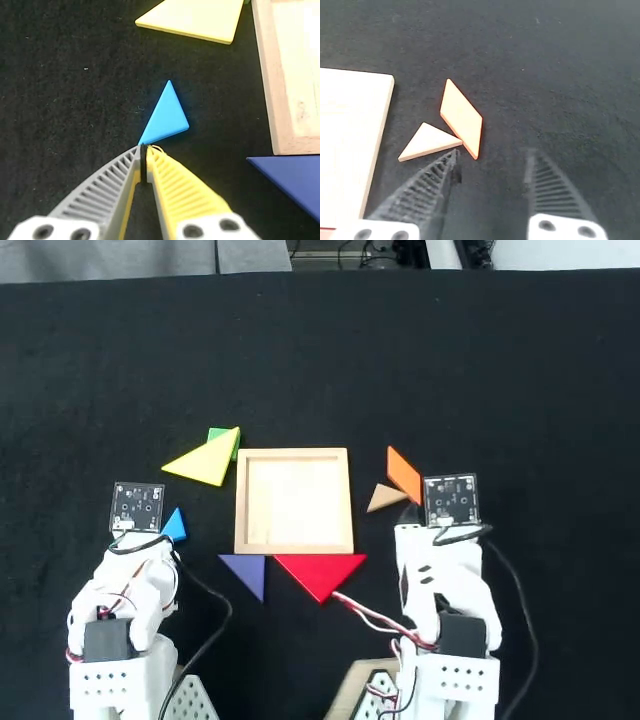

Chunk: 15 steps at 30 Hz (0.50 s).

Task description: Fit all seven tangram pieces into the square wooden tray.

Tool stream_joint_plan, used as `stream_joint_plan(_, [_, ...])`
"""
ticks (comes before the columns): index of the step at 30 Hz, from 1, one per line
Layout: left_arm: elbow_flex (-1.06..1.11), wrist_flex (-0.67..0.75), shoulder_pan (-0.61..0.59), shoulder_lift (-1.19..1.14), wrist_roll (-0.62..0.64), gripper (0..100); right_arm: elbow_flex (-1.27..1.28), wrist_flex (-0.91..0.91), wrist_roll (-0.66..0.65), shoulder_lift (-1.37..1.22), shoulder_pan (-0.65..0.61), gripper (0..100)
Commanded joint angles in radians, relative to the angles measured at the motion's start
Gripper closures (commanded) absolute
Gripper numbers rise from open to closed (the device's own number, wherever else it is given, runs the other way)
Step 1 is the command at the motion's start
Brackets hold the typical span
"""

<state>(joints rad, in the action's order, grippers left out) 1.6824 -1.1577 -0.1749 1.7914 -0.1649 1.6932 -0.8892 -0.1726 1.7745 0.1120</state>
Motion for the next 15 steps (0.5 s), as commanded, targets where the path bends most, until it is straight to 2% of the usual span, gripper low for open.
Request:
stream_joint_plan(1, [0.019, 0.015, -0.010, 0.000, -0.005, 97, -0.002, 0.097, -0.008, 0.008, -0.018, 95.4])
stream_joint_plan(5, [0.019, 0.014, -0.010, -0.003, -0.005, 97, -0.002, 0.152, -0.006, 0.008, -0.012, 91.5])
stream_joint_plan(12, [0.019, -0.060, -0.010, 0.003, -0.005, 97, -0.005, 0.152, -0.008, 0.008, -0.018, 64.6])
stream_joint_plan(15, [0.019, -0.060, -0.005, 0.003, 0.000, 97, -0.005, 0.201, -0.008, 0.008, -0.023, 64.9])
